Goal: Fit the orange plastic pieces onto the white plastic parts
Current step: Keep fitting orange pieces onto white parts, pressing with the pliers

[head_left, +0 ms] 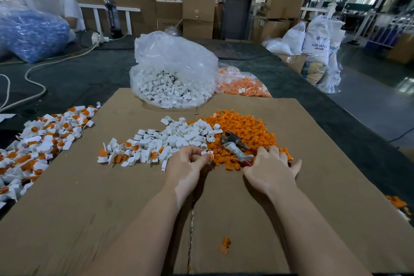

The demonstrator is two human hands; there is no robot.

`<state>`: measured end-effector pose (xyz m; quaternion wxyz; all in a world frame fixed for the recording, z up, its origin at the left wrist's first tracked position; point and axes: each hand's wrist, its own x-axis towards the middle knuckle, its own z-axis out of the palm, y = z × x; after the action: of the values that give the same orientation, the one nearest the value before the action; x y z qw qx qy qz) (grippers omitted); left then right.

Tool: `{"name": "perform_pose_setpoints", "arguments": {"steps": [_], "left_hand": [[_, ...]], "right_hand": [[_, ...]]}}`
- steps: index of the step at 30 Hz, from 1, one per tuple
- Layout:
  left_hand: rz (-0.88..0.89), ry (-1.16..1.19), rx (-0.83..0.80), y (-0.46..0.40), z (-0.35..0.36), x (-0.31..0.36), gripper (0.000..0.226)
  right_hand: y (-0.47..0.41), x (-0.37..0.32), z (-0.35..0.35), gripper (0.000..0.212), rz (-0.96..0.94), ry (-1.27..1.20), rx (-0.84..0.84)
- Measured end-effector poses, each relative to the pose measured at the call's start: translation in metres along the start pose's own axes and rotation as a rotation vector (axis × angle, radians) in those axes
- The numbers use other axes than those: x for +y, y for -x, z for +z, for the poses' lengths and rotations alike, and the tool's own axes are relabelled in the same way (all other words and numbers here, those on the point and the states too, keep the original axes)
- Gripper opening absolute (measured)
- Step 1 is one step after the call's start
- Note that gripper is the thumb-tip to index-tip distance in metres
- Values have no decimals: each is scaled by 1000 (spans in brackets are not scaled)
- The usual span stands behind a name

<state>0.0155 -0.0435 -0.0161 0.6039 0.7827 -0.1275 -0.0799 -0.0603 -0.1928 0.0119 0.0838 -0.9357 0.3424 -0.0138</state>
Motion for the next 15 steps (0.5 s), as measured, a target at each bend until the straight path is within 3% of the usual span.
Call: {"name": "perform_pose_setpoints", "arguments": {"steps": [4,9,15], "left_hand": [[-39,82,-17,1,-1,2,12],[-64,134,-29,2,-2,3,15],[-63,160,-15,3,-3,5,11]], "right_hand": [[-4,-2,-4,46,-15,56,39],[-7,-4,-12,28,-83,-63,71],[-9,1,-9,49,-65,-26,10]]}}
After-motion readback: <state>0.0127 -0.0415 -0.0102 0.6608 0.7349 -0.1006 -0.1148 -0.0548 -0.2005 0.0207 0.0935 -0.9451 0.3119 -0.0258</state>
